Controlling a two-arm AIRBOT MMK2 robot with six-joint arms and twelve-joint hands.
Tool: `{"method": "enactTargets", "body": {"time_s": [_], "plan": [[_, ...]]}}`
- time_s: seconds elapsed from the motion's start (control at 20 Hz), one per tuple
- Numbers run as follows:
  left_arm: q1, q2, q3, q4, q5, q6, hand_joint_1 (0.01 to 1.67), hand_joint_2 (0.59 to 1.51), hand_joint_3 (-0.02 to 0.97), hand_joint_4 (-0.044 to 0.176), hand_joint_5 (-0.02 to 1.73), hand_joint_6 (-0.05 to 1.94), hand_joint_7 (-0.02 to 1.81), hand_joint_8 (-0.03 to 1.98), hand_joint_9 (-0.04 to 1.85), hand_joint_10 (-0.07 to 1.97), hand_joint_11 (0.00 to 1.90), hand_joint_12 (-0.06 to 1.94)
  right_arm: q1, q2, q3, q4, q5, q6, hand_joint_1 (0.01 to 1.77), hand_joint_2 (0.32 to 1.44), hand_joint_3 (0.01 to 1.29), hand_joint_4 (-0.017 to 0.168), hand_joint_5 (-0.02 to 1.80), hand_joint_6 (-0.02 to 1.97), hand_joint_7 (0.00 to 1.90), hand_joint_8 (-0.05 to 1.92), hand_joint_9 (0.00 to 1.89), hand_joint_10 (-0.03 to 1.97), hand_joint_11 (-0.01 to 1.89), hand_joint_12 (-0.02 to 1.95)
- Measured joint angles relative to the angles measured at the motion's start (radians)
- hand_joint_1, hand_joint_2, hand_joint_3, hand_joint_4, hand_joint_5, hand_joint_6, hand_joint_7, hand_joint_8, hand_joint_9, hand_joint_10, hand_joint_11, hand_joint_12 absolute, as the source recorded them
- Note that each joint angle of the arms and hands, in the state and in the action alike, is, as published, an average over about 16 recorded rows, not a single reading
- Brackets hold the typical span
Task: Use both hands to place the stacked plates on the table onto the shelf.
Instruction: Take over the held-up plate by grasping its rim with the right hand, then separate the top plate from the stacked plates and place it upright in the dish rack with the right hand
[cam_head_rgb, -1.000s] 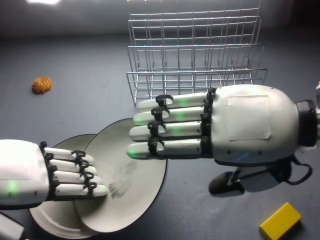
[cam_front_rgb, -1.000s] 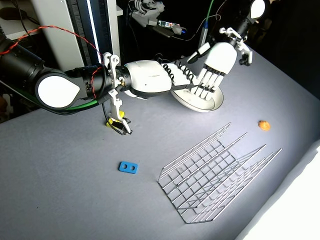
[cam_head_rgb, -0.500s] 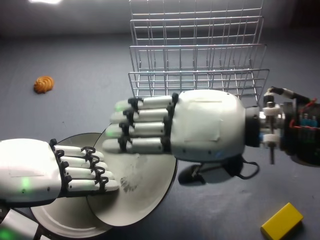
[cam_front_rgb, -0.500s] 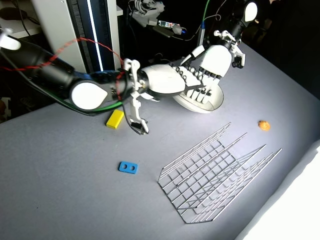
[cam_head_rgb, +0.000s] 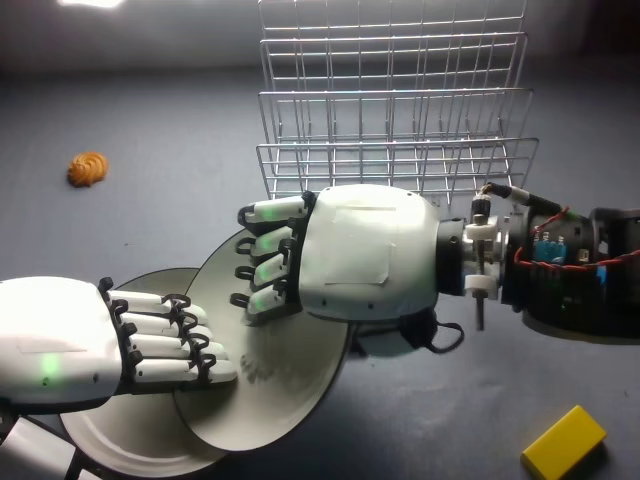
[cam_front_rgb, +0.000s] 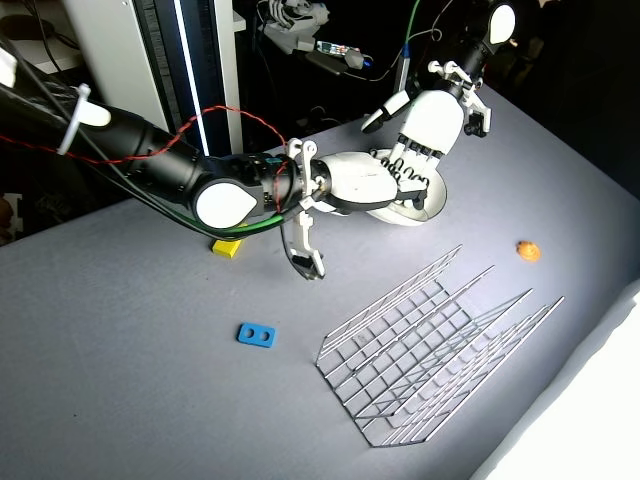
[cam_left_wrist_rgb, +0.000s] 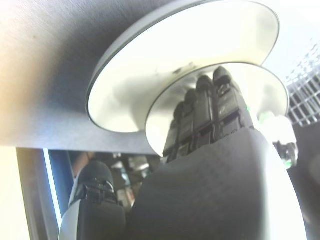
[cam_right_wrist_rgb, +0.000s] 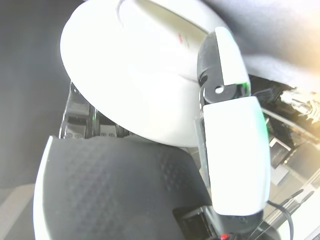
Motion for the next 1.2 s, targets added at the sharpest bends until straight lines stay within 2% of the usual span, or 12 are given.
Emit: {"method": "enactTargets", "body": {"time_s": [0.15,0.35,0.6,0.9,1.2], "plan": [[-0.005,0.000,0.008,0.006,-0.008,0.001,0.01,1.118,0.009,-0.010,0.08,-0.03,0.11,-0.01,0.12,0.00,0.04,0.16,0.003,-0.016,0.009,0.011,0.006,-0.017,1.07,1.07,0.02,0.012,0.58,0.45,0.62,0.41,0.54,0.60,0.25,1.44],[-0.025,0.012,0.023,0.012,-0.019,0.001,0.01,1.120,0.009,-0.006,0.11,-0.02,0.14,-0.01,0.13,0.00,0.04,0.17,0.009,-0.024,0.015,0.014,0.014,-0.020,1.11,1.06,0.02,0.017,0.73,0.66,0.78,0.62,0.68,0.81,0.35,1.67],[-0.084,0.042,0.056,0.009,-0.029,0.002,0.01,1.121,0.009,-0.004,0.16,0.00,0.17,-0.01,0.15,0.00,0.04,0.20,0.020,-0.011,0.001,0.013,0.018,0.000,1.14,1.05,0.02,0.024,0.78,0.86,0.82,0.85,0.74,0.93,0.40,1.73],[-0.188,0.094,0.112,0.000,-0.042,0.003,0.01,1.117,0.010,0.000,0.19,0.01,0.19,0.00,0.15,0.00,0.04,0.22,0.045,0.040,-0.043,0.016,0.011,0.064,1.14,1.05,0.02,0.027,0.79,0.94,0.84,0.96,0.72,0.97,0.40,1.75],[-0.274,0.137,0.174,-0.004,-0.066,0.003,0.01,1.112,0.010,0.000,0.19,0.01,0.18,0.00,0.15,0.01,0.03,0.20,0.094,0.123,-0.099,0.016,0.020,0.196,1.14,1.05,0.02,0.024,0.79,1.02,0.86,1.05,0.71,1.00,0.40,1.76]]}}
